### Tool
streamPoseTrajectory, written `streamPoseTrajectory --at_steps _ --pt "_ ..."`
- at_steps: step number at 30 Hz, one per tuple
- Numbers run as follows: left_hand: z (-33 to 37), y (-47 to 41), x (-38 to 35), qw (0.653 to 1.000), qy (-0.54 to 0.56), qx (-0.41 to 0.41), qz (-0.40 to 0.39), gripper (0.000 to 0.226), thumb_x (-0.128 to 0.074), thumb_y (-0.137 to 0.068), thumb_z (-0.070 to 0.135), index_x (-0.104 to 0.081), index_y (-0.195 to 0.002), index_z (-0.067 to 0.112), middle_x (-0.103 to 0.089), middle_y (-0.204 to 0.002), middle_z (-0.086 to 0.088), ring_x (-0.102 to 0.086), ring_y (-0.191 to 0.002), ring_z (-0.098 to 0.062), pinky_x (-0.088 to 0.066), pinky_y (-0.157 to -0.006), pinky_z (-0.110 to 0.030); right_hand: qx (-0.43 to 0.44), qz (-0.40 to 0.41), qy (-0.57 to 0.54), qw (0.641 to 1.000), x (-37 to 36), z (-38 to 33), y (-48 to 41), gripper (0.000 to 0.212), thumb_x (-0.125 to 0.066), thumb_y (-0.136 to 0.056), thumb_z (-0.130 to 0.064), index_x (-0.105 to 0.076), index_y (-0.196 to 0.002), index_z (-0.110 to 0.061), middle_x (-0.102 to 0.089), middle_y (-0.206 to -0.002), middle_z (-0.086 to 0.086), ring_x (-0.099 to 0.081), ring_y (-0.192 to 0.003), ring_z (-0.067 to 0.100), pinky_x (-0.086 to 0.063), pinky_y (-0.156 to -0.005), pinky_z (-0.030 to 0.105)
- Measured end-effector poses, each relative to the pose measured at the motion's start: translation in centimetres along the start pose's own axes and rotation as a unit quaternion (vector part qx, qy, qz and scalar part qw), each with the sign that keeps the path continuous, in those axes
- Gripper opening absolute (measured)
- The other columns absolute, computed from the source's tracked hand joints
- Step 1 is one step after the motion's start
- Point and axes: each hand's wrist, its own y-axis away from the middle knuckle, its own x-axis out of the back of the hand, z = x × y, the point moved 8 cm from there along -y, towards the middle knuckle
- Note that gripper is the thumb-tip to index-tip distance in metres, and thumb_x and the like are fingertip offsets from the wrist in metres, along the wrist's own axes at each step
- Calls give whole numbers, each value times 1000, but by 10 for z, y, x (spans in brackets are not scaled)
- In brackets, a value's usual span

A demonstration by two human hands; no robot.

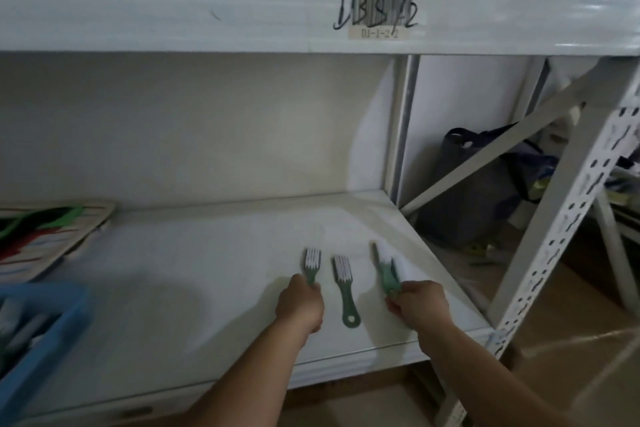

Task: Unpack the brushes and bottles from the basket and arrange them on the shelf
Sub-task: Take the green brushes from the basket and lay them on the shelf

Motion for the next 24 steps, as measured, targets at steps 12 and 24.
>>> streamPoseTrajectory --at_steps 12,24 --pt "-64 106 223 978 -105 -132 119 16 -51 -91 33 -67 -90 27 -69 -90 11 -65 -82 -11 -56 -79 -35 197 -153 -34 968 -155 -110 144 25 -63 -89 5 -75 -81 -16 -77 -82 4 -77 -72 19 -61 -84 45" --pt "-181 93 435 919 -264 73 282 31 -49 -92 22 -51 -62 17 -55 -61 0 -58 -61 -18 -44 -52 -31 323 -339 139 873 -395 -198 291 18 -59 -83 -7 -73 -72 -9 -75 -82 16 -73 -70 28 -63 -66 39"
